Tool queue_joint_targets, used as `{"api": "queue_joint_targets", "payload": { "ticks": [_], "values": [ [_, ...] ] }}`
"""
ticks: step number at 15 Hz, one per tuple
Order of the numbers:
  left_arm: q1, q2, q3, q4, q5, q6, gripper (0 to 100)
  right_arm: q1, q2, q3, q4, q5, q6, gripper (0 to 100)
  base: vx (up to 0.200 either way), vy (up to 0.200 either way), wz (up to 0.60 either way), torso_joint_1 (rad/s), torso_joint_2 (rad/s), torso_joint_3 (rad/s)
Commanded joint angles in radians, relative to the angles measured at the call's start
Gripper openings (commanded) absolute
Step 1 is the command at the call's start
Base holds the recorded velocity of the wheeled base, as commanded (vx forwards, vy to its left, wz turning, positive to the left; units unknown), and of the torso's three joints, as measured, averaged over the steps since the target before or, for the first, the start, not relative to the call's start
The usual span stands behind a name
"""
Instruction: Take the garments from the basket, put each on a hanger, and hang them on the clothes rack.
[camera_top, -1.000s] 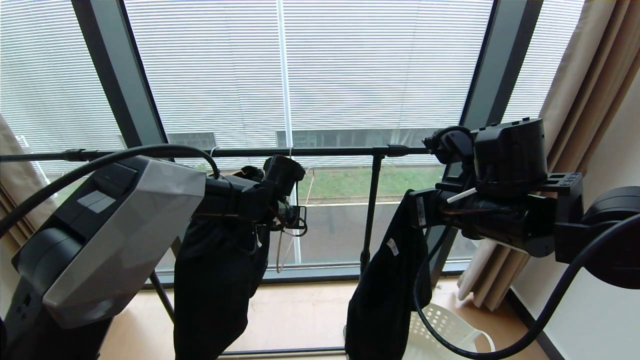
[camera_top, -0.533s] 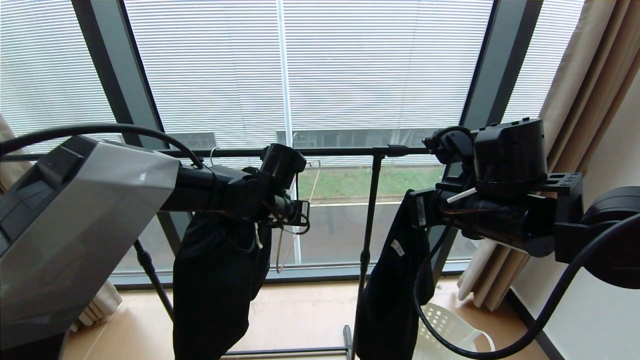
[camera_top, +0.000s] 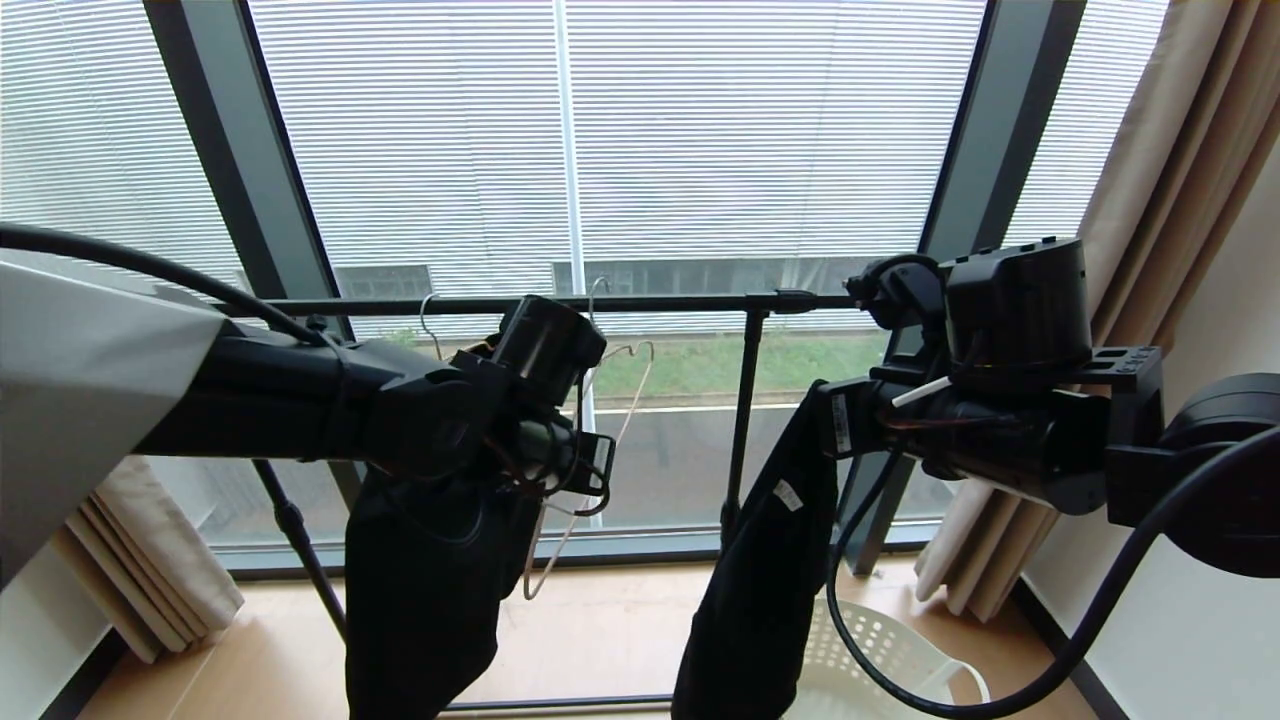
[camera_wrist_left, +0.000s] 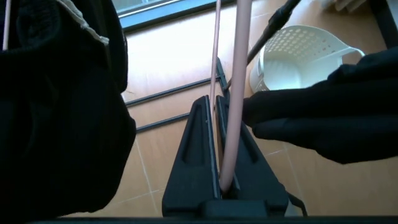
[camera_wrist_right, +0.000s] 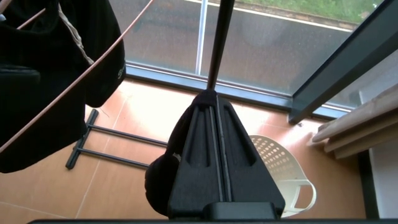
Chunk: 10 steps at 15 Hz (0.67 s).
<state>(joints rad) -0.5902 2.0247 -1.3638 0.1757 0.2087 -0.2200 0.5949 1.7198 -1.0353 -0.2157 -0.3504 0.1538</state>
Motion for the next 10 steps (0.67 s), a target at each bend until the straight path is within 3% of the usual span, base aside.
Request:
{"api": "queue_joint_targets", "payload": {
  "ticks": [1,4,5,7,10],
  "values": [
    [-0.028,-0.142,0.141,-0.001,0.001,-0.001,0,0.000,0.000,0.001,0.001,-0.009,-0.002,0,0.000,0.000,0.00,0.000,0.00,0.000],
    [-0.071,-0.313,0.390,-0.099,0.000,0.005,0,-0.001,-0.019,0.014,0.001,-0.061,-0.037,0,0.000,0.000,0.00,0.000,0.00,0.000],
    [-0.094,-0.408,0.546,-0.205,-0.002,0.047,0,-0.018,-0.011,0.001,-0.002,-0.099,-0.102,0,0.000,0.000,0.00,0.000,0.00,0.000],
    [-0.128,-0.515,0.739,-0.338,-0.011,0.111,0,-0.038,0.020,-0.015,-0.060,-0.148,-0.166,0,0.000,0.000,0.00,0.000,0.00,0.000],
    [-0.172,-0.620,0.905,-0.443,-0.063,0.165,0,-0.069,0.095,-0.029,-0.183,-0.231,-0.255,0,0.000,0.000,0.00,0.000,0.00,0.000]
  ]
}}
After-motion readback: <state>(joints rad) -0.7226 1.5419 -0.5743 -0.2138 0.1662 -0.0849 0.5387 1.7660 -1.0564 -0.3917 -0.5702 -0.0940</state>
